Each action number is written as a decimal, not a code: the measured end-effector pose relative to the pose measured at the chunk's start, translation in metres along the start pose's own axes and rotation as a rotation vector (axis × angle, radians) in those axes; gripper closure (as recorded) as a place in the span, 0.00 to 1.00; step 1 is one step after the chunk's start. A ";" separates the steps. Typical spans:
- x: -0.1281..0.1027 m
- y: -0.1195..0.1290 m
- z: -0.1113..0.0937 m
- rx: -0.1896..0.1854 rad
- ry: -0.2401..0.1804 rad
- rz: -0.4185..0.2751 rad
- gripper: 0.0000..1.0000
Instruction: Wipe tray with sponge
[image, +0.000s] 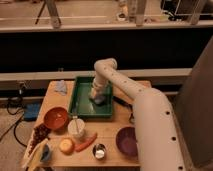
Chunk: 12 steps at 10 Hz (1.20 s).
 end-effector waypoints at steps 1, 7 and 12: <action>-0.005 0.004 -0.001 0.003 -0.009 -0.011 1.00; 0.012 0.049 0.006 -0.006 0.013 -0.115 1.00; 0.050 0.029 -0.008 0.020 0.026 -0.084 1.00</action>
